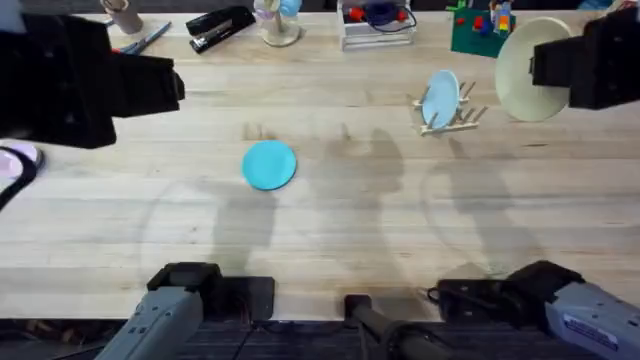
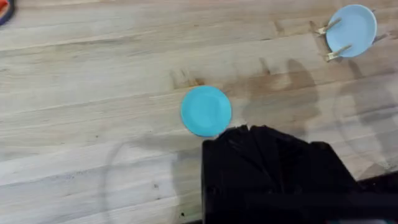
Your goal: Pick up the plates from the table one by one and place each into a slot on the dish rack.
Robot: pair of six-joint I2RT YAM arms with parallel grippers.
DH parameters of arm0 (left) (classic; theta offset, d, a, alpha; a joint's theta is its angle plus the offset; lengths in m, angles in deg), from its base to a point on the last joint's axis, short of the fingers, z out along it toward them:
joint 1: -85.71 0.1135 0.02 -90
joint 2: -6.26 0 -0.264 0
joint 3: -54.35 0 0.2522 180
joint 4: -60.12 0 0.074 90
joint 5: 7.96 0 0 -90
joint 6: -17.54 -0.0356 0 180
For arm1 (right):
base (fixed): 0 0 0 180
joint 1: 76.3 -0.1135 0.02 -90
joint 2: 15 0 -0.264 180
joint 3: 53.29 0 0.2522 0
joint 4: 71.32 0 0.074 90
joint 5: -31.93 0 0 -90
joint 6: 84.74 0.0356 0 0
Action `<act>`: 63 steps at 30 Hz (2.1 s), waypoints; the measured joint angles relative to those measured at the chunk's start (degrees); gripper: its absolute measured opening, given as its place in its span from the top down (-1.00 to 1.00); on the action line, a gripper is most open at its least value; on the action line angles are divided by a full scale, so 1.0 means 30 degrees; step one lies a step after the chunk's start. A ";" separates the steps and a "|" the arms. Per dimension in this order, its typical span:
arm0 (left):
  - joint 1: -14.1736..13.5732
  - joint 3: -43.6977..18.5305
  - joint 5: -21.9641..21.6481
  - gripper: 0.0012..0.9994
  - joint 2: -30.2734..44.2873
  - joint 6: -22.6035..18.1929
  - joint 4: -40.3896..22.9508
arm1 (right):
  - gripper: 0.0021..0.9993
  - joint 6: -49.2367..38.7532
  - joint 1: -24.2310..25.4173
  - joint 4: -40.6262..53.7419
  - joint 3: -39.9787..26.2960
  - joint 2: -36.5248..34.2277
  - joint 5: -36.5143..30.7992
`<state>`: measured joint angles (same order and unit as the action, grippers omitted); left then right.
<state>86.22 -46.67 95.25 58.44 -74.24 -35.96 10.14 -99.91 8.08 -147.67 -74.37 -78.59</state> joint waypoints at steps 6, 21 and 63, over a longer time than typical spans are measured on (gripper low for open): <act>0.0000 0.0000 -0.0015 0.92 0.0000 0.0000 0.0000 | 0.95 0.2464 0.0054 0.0732 0.0000 0.0004 -0.1761; 0.0000 0.0000 -0.0232 -0.98 0.0000 -0.0131 0.0000 | 0.95 0.3456 0.0182 0.0724 0.0000 0.0004 -0.2395; 0.0000 0.0000 -0.0277 -0.99 0.0000 -0.0131 0.0000 | 0.95 0.1613 0.2572 -0.0965 0.0000 -0.3127 -0.0276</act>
<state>86.22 -46.67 94.42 58.44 -74.64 -35.96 14.98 -92.20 5.19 -147.67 -83.75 -79.41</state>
